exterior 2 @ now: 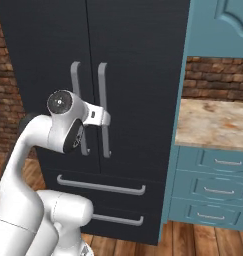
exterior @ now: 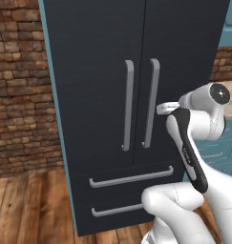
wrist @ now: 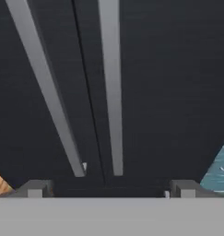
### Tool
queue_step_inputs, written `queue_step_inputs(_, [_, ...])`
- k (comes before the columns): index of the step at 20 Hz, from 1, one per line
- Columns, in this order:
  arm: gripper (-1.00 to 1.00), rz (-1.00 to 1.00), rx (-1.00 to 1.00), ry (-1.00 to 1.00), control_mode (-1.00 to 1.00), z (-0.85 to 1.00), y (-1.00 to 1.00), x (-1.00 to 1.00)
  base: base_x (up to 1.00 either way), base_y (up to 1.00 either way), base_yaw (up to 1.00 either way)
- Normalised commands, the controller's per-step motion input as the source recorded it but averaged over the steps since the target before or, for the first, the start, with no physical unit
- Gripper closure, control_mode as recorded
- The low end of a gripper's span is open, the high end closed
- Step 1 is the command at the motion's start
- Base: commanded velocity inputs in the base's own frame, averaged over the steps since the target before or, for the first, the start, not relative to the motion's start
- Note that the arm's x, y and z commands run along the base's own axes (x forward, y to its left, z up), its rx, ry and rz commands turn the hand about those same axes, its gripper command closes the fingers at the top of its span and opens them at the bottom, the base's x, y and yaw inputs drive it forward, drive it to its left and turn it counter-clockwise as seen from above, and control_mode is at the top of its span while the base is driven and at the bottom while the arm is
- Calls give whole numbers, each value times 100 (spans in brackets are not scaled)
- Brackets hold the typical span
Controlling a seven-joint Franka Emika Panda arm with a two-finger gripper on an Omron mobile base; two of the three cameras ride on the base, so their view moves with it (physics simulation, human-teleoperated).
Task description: Take the cupcake and cake from the fridge and place them on the empty tray on the dining counter.
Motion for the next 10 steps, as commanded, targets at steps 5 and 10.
queue_step_inputs(5, [-100,0,3,-22,-100,0,-3,70,0,0,0])
queue_step_inputs(10, [-100,0,3,-12,-100,0,-3,73,0,0,0])
